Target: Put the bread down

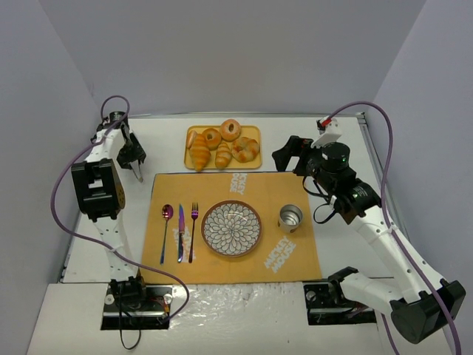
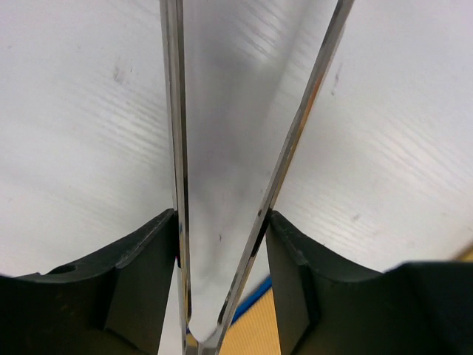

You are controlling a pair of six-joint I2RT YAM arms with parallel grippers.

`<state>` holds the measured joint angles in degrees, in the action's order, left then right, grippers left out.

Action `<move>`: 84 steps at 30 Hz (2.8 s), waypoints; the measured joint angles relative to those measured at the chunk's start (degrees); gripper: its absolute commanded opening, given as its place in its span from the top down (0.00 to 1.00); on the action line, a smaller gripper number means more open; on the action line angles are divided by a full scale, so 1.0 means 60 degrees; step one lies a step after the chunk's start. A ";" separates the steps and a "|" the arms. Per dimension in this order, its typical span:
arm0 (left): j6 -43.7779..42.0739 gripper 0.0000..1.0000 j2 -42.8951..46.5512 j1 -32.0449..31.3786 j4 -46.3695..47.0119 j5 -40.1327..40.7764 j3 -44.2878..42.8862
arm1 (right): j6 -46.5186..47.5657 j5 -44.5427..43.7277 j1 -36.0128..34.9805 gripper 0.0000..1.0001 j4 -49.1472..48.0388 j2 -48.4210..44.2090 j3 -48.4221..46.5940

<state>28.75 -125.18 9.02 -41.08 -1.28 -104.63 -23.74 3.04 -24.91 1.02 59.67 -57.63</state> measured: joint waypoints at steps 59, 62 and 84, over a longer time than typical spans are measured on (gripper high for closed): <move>-0.0969 0.54 0.4406 -0.5764 -0.1460 0.1991 0.0748 | -0.0069 -0.0089 0.0000 0.00 0.0706 -0.0371 -0.0004; -0.0969 0.54 0.4399 -0.5834 -0.1506 0.2185 0.0939 | -0.0070 -0.0110 0.0000 0.00 0.0730 -0.0371 -0.0004; -0.0965 0.51 0.4071 -0.6322 -0.1512 0.2785 0.1310 | -0.0066 -0.0115 0.0000 0.00 0.0739 -0.0391 -0.0004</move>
<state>22.96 -100.75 -28.91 -50.15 15.43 -96.77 -24.14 2.35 -24.91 5.45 57.33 -57.65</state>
